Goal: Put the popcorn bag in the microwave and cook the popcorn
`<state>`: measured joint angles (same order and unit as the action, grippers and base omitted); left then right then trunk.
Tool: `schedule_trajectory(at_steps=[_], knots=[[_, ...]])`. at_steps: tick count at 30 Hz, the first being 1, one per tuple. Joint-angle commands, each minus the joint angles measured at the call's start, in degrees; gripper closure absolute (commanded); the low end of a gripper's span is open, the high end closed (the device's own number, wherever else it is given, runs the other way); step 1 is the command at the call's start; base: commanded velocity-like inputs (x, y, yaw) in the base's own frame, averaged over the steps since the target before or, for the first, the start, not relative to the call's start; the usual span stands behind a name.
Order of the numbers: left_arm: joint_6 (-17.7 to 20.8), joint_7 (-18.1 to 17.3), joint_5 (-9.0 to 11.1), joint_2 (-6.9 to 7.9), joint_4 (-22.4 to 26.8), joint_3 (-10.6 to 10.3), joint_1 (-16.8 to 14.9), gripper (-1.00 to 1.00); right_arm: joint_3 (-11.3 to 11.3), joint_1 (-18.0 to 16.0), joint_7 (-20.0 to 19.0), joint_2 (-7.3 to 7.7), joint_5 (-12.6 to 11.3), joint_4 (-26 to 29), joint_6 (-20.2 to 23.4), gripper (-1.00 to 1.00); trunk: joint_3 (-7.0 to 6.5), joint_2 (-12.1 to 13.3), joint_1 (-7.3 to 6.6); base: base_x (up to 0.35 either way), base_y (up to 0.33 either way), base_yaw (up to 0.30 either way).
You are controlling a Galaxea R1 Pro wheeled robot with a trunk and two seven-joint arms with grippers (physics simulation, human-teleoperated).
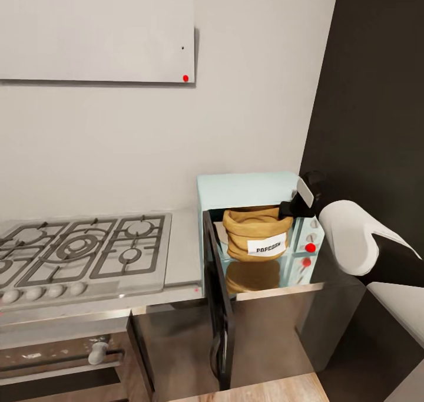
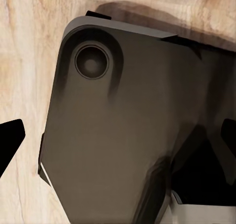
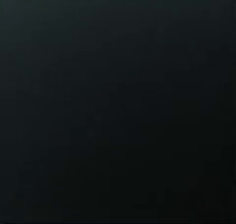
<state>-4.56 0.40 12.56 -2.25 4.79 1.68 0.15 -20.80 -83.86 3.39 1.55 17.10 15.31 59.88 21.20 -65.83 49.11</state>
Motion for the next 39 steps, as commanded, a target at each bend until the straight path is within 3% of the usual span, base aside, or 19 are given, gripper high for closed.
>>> schedule_trajectory(at_steps=[1,2,3,18,29,34,39], knots=[[-0.1,0.0,0.2,0.0,0.0,0.1,0.0,-1.0,-0.4,0.0,0.4,-1.25,0.2,-3.1,0.1,1.0,0.08,0.0,0.17,0.0,0.0,0.0],[-0.1,0.0,0.2,-0.02,0.0,0.1,0.0,-1.0,-0.4,0.0,0.4,-1.22,0.2,-3.1,0.1,1.0,0.08,0.0,0.17,0.0,0.0,0.0],[-0.1,0.0,0.2,-0.03,0.0,0.1,0.0,-1.0,-0.4,0.0,0.5,-1.21,0.3,-3.1,0.1,-1.0,0.08,0.0,0.17,0.0,0.0,0.0],[-0.2,0.0,0.1,-0.03,0.0,-0.1,0.0,-1.0,-0.3,0.0,0.3,-1.0,0.5,-1.9,0.1,-1.0,0.08,0.0,0.17,-0.007,0.0,0.0],[-0.2,0.0,0.1,-0.03,0.0,0.1,0.0,-1.0,-0.4,0.0,0.2,-0.95,0.5,-1.6,0.1,-1.0,0.08,0.0,0.17,-0.305,0.0,0.0],[-0.2,0.0,0.1,-0.03,0.0,0.1,0.0,-1.0,0.0,0.0,0.3,-0.94,0.8,8.6,0.1,-1.0,0.08,0.0,0.17,-0.293,0.0,0.0],[-0.2,0.0,0.1,-0.03,0.0,0.1,0.0,-1.0,0.1,0.0,0.3,-0.98,1.0,13.9,0.1,-1.0,0.08,0.0,0.17,-0.273,0.0,0.0]])
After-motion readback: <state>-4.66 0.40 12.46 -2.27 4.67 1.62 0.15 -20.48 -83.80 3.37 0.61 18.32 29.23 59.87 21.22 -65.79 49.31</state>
